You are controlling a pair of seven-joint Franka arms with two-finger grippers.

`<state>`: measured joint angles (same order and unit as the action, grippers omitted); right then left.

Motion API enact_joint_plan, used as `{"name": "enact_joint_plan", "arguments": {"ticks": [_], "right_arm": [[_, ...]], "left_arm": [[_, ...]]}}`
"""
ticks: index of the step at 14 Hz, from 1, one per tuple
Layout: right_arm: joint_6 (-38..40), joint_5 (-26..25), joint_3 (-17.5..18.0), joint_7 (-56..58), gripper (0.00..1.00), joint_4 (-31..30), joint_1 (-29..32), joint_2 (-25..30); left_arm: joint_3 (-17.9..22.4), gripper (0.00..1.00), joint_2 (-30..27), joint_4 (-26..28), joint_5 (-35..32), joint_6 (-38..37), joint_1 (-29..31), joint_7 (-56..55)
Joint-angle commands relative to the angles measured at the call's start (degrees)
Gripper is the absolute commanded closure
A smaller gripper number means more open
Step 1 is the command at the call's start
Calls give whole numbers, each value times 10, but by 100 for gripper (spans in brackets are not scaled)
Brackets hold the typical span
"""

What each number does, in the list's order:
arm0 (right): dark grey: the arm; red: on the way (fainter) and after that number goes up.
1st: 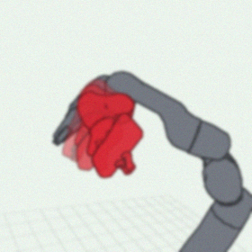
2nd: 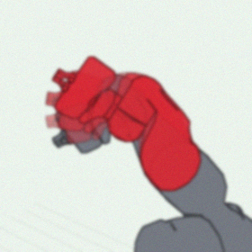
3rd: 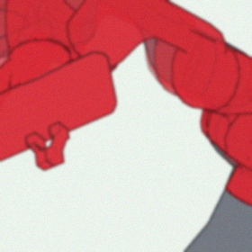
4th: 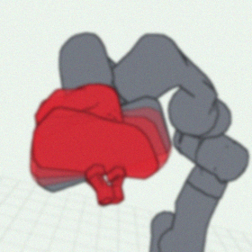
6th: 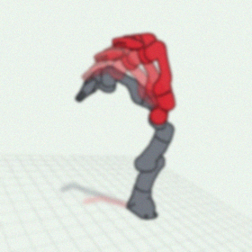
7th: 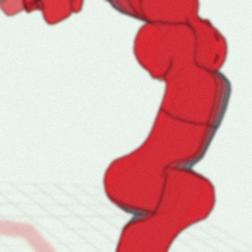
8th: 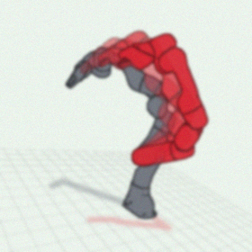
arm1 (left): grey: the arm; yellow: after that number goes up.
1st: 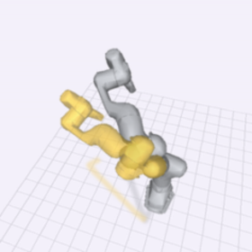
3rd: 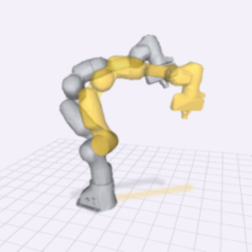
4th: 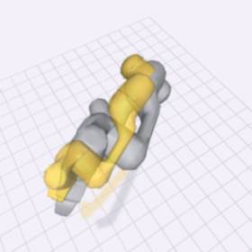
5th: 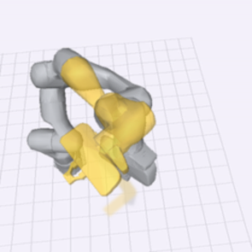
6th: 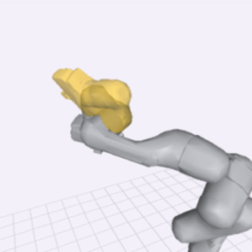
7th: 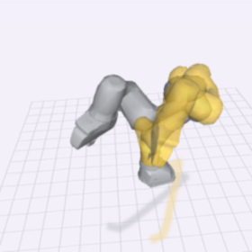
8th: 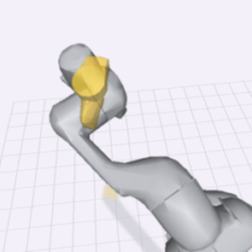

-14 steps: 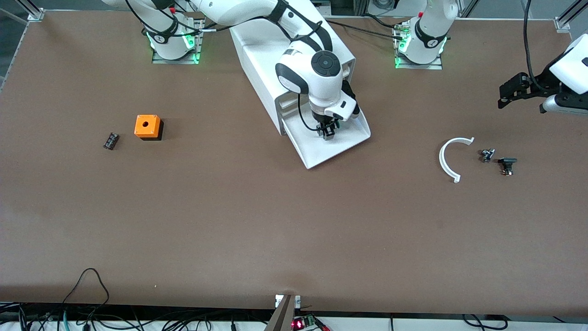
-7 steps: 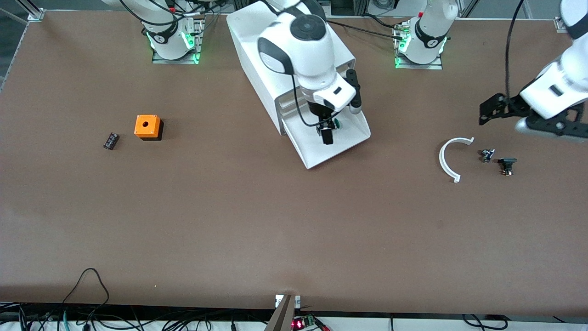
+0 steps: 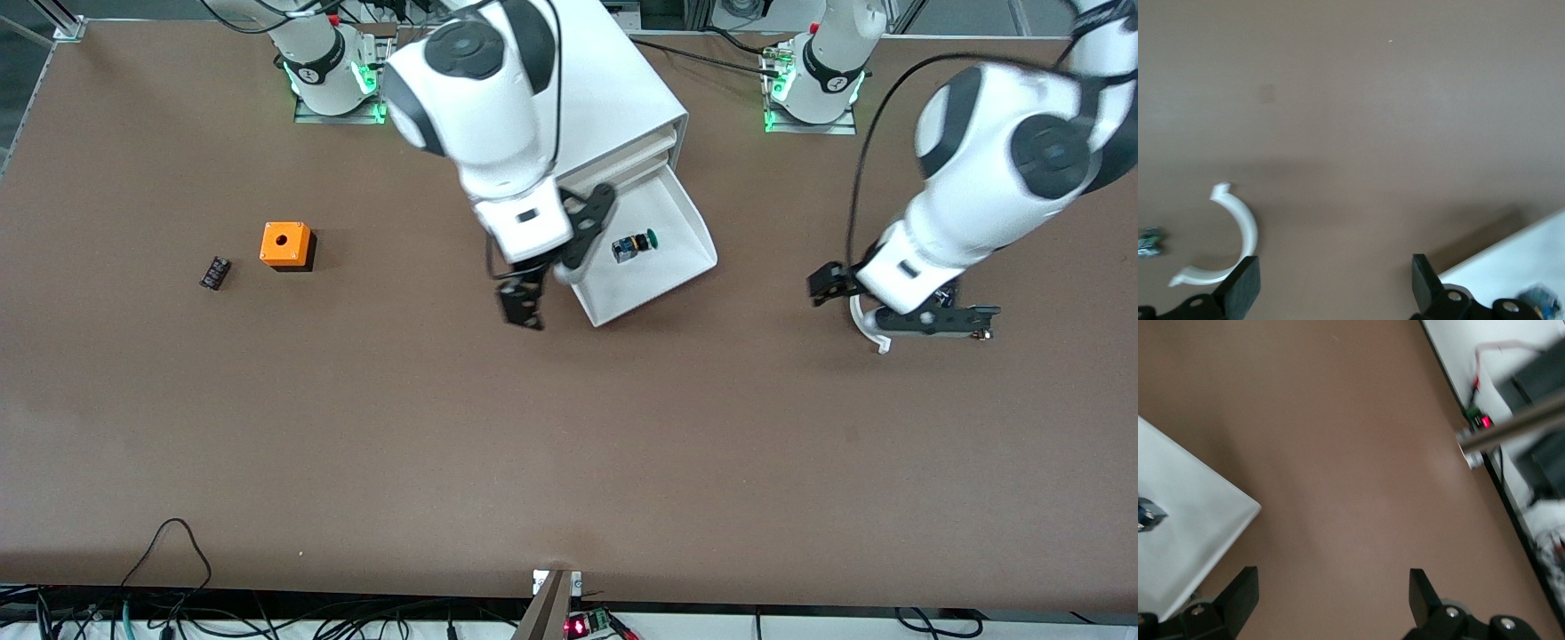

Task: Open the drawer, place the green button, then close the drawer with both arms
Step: 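Withdraw the right gripper while the left gripper pushes the drawer shut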

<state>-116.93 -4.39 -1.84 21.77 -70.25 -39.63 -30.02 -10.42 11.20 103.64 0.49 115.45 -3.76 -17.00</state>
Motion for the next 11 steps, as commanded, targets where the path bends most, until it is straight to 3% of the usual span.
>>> {"name": "enact_joint_plan", "arguments": {"ticks": [1, 5, 8, 11], "right_arm": [[65, 3, -23, -115, 0, -13, 19, 21], [182, -1, -40, -235, 0, -15, 42, 45], [190, 0, -40, -390, 0, -41, 83, 54], [187, 6, -40, -429, 0, -68, 147, 66]], "left_arm": [[3, 0, 50, 17, 7, 84, -30, -70], [3, 0, 111, 54, 7, 213, -79, -182], [3, 0, 139, 96, 7, 298, -109, -210], [2, 0, 154, 124, 7, 342, -138, -275]]}}
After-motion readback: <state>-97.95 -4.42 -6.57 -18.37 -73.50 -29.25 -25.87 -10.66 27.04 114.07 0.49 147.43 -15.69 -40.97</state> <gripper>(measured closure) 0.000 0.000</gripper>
